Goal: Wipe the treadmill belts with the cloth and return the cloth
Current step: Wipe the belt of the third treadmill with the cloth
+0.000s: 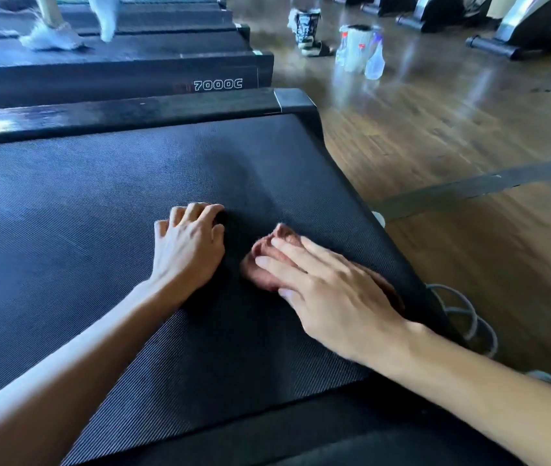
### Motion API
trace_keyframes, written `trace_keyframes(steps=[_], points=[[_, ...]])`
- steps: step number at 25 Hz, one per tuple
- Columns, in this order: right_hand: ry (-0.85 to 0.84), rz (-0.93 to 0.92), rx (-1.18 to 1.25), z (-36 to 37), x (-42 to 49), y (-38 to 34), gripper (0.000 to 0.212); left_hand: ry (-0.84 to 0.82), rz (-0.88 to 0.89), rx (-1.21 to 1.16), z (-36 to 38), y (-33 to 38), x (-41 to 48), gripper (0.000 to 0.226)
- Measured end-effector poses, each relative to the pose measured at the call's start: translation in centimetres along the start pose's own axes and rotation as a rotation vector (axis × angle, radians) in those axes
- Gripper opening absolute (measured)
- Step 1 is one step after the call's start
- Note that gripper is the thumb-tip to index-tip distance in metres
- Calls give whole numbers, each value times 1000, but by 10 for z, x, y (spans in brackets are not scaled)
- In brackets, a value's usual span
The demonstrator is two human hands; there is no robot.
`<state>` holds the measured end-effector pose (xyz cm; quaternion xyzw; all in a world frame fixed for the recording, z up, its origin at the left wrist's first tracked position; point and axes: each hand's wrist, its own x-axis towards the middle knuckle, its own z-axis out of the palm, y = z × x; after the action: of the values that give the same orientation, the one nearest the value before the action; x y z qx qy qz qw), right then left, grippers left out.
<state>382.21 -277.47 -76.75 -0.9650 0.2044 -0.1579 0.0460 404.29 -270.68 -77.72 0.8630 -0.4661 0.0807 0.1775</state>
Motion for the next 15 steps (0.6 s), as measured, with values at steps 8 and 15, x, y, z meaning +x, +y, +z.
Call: trace_keyframes(steps=[8, 15], points=[[-78, 185, -98, 35, 140, 25, 53, -67, -35, 15, 12, -34, 74, 41], [98, 84, -51, 43, 93, 16, 55, -156, -102, 20, 24, -68, 127, 48]])
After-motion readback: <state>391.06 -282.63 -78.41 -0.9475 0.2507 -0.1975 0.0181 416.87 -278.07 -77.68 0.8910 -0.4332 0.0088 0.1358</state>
